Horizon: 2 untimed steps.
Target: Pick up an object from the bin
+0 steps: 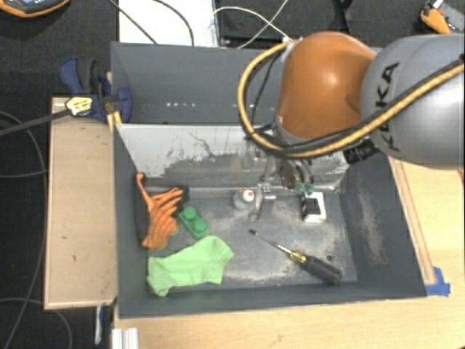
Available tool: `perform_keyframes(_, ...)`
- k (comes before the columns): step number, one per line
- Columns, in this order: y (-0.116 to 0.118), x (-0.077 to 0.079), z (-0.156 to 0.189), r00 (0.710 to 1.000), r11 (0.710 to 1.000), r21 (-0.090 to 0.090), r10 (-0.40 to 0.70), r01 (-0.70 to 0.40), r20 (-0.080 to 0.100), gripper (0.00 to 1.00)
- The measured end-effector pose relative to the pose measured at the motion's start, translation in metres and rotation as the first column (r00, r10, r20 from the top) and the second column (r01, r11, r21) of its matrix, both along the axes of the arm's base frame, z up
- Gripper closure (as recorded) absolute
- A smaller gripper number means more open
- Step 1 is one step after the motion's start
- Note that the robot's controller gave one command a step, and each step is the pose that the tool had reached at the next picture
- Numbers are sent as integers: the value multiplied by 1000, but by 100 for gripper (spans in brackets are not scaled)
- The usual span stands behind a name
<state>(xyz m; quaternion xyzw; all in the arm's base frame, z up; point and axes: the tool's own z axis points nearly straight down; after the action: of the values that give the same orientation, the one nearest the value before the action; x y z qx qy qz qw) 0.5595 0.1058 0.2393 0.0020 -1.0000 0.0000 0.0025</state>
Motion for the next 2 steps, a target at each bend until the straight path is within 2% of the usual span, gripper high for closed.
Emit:
perform_keyframes(1,-1,1,5,1000,1000,1,-5,5,9,0)
perform_keyframes(2,69,-47,-172,997,997,1,72,-72,-2,0)
